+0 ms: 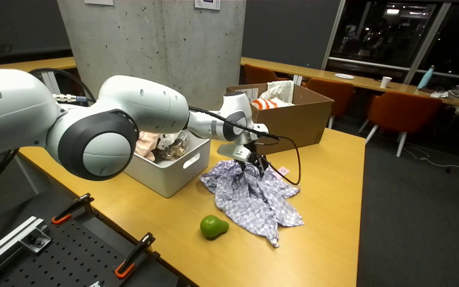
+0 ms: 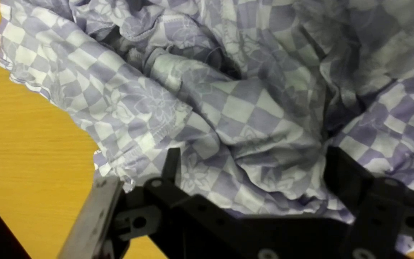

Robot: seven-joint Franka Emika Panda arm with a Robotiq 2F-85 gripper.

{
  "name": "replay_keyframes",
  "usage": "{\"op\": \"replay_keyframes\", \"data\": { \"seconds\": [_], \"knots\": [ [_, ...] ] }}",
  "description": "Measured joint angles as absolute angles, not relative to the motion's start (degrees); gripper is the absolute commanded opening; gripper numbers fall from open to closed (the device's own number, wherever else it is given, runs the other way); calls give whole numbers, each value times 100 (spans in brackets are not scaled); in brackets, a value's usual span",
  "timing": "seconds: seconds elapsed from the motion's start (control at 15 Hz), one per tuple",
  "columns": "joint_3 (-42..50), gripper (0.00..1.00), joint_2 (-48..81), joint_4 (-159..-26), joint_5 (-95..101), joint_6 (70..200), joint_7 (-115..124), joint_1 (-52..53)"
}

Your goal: Carry the small yellow container with the checked cloth and put them in the white basket

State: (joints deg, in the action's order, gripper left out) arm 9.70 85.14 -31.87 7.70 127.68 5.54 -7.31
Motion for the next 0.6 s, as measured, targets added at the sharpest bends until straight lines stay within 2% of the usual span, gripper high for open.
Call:
{"op": "replay_keyframes", "data": {
  "seconds": [0.2, 0.27, 0.4, 0.6],
  "knots": [
    [970, 97, 8514, -3194, 770, 12808, 553, -712],
    [970, 73, 8515, -3202, 770, 12824, 552, -703],
    [968, 71, 8517, -3217, 770, 12829, 550, -685],
    [964, 47, 8519, -3285, 770, 12835, 550, -657]
  ]
}}
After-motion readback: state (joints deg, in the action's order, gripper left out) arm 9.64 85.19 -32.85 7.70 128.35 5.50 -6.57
